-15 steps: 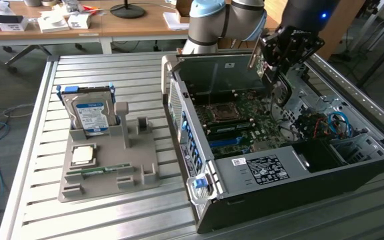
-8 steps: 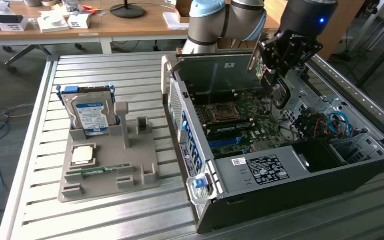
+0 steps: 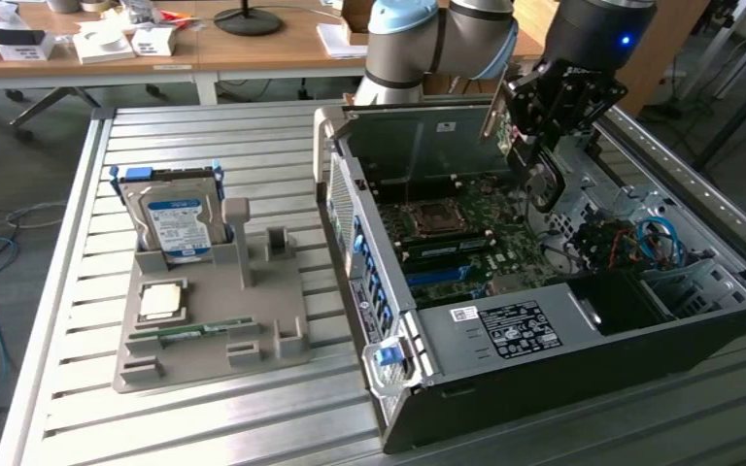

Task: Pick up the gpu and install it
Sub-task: 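Insert the gpu into the slot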

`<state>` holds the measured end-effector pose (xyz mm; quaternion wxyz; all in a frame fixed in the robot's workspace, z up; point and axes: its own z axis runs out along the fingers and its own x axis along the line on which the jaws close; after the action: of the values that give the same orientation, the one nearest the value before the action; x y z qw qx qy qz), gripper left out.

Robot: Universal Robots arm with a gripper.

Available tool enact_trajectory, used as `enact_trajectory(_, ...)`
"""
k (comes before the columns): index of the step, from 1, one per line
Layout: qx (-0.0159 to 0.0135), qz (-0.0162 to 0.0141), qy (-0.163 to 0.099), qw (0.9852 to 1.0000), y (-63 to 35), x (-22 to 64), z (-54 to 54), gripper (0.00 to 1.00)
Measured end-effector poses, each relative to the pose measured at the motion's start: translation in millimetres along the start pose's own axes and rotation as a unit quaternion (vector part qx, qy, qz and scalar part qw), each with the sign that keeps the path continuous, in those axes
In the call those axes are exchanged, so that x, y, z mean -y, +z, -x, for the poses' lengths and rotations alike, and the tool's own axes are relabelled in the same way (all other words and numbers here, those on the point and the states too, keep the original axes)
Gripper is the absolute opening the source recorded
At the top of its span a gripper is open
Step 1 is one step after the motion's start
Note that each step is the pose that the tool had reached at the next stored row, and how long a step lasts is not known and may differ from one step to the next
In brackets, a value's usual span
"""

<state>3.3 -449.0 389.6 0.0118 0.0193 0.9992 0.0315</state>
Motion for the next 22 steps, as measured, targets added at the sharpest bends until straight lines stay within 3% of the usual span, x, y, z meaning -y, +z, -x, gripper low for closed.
enact_trajectory(8,-0.0002,0.0,-0.003,1.0,0.0,0.0,-0.1,0.26)
enact_trajectory(13,-0.0026,0.0004,-0.041,0.9992,0.3,0.0,-0.1,0.26)
enact_trajectory(18,-0.0054,0.0011,-0.087,0.9962,0.7,0.0,-0.1,0.26)
enact_trajectory(22,-0.0077,0.0017,-0.123,0.9924,1.2,0.1,-0.2,0.26)
